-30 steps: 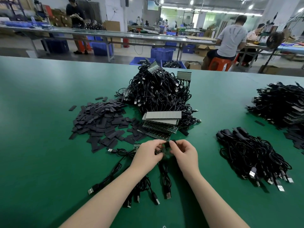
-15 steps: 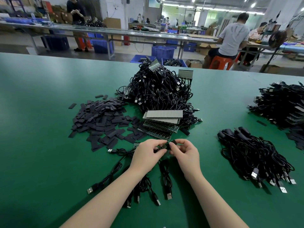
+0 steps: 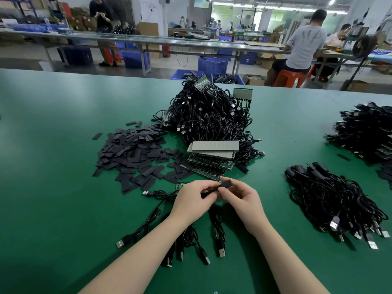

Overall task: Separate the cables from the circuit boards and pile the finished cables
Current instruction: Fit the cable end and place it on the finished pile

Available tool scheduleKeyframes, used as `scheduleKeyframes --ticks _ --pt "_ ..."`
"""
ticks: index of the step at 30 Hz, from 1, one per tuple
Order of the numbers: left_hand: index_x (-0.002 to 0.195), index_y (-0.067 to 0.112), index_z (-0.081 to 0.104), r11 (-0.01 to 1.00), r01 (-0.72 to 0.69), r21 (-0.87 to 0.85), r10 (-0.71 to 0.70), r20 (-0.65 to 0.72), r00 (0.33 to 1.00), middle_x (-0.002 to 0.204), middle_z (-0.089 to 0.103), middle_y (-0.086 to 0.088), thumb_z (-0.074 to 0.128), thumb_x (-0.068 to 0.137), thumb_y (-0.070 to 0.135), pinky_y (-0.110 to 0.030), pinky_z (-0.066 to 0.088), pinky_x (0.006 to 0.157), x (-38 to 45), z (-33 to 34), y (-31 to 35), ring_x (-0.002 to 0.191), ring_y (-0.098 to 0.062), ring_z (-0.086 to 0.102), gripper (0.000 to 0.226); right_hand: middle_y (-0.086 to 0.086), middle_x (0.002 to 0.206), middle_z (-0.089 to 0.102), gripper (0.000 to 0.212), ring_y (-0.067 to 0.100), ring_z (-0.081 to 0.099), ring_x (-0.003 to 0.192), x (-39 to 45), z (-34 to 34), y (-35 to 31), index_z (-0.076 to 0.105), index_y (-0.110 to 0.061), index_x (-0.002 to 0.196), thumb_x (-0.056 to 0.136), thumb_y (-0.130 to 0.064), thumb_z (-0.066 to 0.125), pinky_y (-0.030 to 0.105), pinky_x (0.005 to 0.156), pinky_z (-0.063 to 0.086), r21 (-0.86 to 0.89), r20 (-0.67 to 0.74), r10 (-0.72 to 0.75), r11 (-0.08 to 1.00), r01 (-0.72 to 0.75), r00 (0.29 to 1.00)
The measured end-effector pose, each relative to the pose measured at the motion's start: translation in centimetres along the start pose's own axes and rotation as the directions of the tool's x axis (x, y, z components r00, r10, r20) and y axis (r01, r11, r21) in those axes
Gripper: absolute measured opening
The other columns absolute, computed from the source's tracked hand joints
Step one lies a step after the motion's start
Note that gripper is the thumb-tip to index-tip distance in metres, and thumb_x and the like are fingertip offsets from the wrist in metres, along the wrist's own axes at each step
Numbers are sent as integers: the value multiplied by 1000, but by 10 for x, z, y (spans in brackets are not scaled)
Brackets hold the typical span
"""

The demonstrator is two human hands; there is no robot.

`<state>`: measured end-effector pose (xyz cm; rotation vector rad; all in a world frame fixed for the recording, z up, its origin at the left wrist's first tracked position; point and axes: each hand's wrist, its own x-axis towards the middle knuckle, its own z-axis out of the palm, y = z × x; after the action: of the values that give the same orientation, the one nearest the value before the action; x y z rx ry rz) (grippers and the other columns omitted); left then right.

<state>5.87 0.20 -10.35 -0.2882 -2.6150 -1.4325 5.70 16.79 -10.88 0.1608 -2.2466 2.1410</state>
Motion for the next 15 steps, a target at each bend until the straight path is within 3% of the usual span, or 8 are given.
scheduleKeyframes --ticks 3,8,13,15 --pt "108 44 68 1000 -8 4 8 -19 1000 104 67 25 67 83 41 -27 53 89 1 2 -3 97 7 61 25 8 86 76 22 13 68 82 -1 0 -2 78 -32 95 86 -13 77 24 80 55 22 -18 9 1000 -8 1000" --pt "115 35 69 999 38 -2 -38 -26 999 101 68 24 71 81 44 -19 51 89 2 2 -5 95 12 59 35 -3 86 78 17 4 70 78 -1 -2 -1 80 -30 85 83 -14 80 15 72 53 74 -126 50 996 -41 991" --pt "110 31 73 997 72 36 -70 -36 997 101 69 21 73 79 47 -8 45 83 4 2 -5 94 8 60 34 3 79 76 11 14 66 77 9 -3 -6 81 -25 77 82 -16 81 32 77 55 150 -184 115 985 -88 976" --pt "110 32 73 997 78 29 -77 -30 997 100 67 22 74 79 46 -4 42 80 4 2 -5 93 9 60 34 4 78 76 11 15 64 75 12 0 -7 81 -25 77 82 -16 81 33 77 57 174 -200 116 981 -82 973"
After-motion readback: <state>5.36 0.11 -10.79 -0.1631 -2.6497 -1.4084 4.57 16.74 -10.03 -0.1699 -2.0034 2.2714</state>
